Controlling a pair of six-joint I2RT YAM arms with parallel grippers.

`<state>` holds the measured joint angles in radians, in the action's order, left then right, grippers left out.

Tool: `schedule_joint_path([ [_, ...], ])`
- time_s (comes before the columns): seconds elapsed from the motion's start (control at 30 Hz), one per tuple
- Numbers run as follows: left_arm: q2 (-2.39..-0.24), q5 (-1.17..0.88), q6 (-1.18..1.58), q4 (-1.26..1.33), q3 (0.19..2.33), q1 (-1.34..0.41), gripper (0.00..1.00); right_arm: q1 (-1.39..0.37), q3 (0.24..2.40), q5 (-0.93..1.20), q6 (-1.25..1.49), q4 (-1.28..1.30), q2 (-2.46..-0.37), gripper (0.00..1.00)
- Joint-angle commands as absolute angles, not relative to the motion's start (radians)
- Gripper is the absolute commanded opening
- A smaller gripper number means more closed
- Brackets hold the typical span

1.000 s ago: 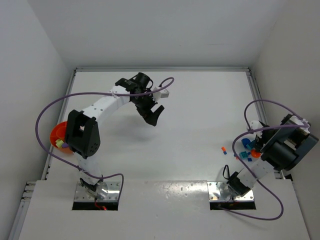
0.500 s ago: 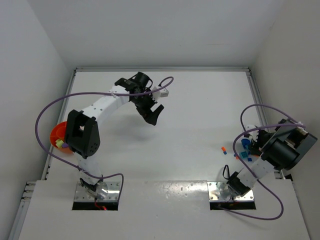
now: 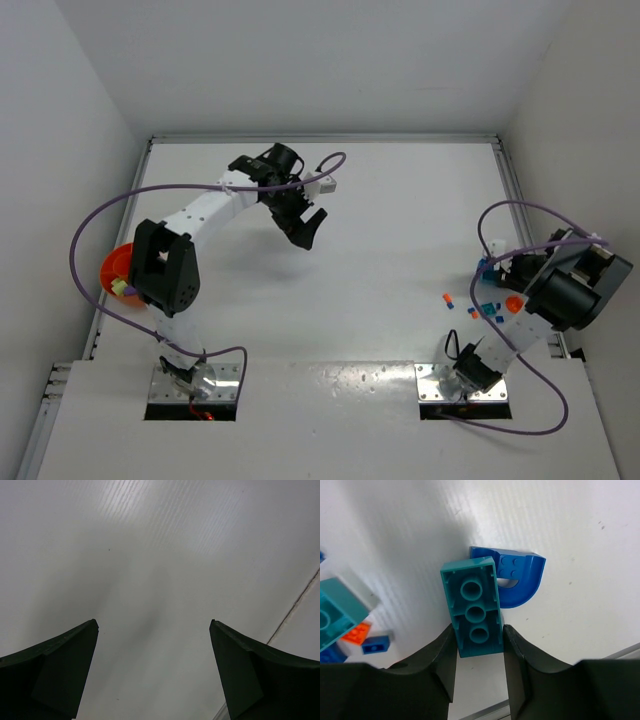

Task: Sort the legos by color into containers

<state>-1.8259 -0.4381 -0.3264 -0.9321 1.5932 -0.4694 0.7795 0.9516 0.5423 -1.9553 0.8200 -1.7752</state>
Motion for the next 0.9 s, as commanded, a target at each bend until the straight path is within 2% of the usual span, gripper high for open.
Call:
schedule_joint_path([
  [0.0,-1.802,-0.456,-0.311,-0.916,1.597,-0.460,1.00,0.749,0.988,0.650,-2.849,0.824,-1.793,0.22],
  [0.1,-1.802,-0.456,-0.311,-0.916,1.597,-0.460,1.00,0.723,1.015,0.701,-2.849,0.854,-1.802,0.16],
  [0.57,-1.790,-0.465,-0.302,-0.888,1.578,-0.451,1.00,0.516,1.112,0.862,-2.823,0.936,-1.792,0.10],
  [0.67,-1.757,-0.517,-0.269,-0.855,1.568,-0.416,1.00,0.457,1.143,0.885,-2.767,0.927,-1.792,0.09],
  [0.87,-1.724,-0.754,-0.065,-0.735,1.542,-0.310,1.00,0.312,1.176,0.936,-2.610,0.850,-1.767,0.08],
])
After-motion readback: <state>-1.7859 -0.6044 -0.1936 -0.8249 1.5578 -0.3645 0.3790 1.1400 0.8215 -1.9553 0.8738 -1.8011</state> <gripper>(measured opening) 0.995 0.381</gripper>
